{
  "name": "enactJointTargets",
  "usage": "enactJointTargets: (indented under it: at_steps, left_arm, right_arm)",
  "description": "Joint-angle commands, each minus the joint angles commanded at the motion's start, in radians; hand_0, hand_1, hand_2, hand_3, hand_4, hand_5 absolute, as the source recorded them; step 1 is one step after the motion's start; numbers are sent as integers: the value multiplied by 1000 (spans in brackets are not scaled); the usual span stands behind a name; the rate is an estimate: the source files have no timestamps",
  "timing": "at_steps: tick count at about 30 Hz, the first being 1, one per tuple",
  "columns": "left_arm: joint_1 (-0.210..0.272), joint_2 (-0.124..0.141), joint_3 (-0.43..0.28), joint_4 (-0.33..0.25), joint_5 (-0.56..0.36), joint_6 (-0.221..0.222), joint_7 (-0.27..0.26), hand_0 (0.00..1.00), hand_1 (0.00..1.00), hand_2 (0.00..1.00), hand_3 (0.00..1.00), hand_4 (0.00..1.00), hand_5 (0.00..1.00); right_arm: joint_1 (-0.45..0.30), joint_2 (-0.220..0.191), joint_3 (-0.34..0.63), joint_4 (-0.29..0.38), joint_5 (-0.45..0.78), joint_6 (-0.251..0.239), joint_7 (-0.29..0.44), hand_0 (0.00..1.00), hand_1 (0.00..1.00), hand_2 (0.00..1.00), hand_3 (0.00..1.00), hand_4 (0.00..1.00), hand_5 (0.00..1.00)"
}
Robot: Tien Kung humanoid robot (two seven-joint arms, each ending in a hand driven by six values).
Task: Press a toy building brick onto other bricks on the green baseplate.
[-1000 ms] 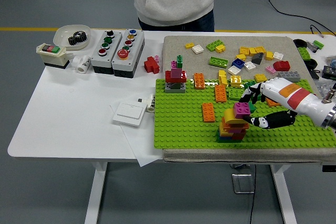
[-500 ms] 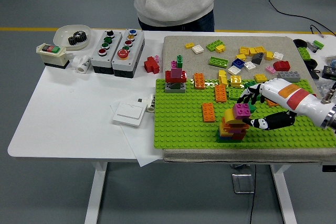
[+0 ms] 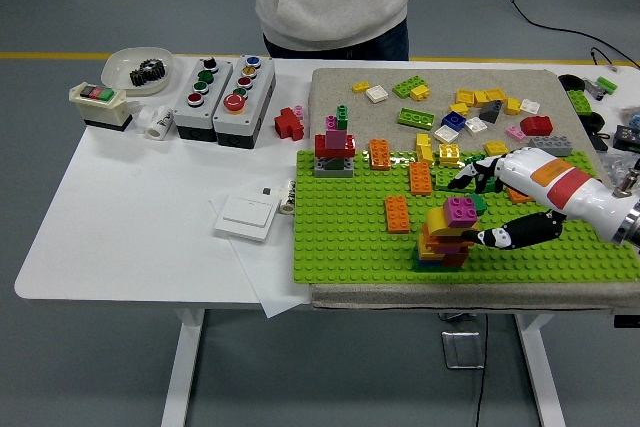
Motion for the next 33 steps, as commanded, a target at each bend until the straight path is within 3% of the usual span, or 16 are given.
enactJointTargets:
  at_steps: [5,6,11,12,17,18,23,24,26,33]
  left_arm:
    - [2,0,-3,0,7,-2,1,780,770,739,585,647,661]
    - [2,0,-3,0,8,-2,1,780,770,738,586,646,659]
    - [4,1,-4,1,11,-2,1,780,770,738,586,646,659]
    - [5,1,-4,1,12,-2,1,780,770,738,585,646,662]
    - [7,2,-4,2,14,-1,0,780,770,738,585,646,662]
    - [7,2,-3,2,13,-1,-1,780,770,737,585,646,662]
    - [7,3,-2,2,12,0,-1,780,770,737,585,646,662]
    - [7,3,-2,2,12,-1,-1,779,770,737,585,646,662]
    - [8,3,-2,2,12,0,-1,779,770,737,585,646,662]
    - [8,3,-3,2,12,0,0,780,770,738,585,646,662]
  right_arm:
    - [-30,-3,50,36,-16,-23,-6,474,590,737,814,998,494]
    - [-38,-5,61,46,-20,-29,-8,652,668,783,831,998,502]
    - [-74,-12,106,93,-40,-55,-27,652,668,783,831,998,502]
    - [-87,-16,120,109,-45,-64,-36,753,734,801,831,925,453]
    - [-140,-29,170,164,-64,-79,-47,753,734,801,831,925,453]
    - [-153,-31,183,175,-69,-83,-46,767,747,793,751,886,480]
    - [-210,-41,229,226,-108,-94,-37,767,747,793,751,886,480]
    - [-219,-42,236,235,-114,-94,-36,746,720,760,649,854,482]
    - [-241,-43,252,250,-127,-93,-32,746,720,760,649,854,482]
    - [-286,-45,281,250,-164,-82,-28,734,701,743,611,848,486]
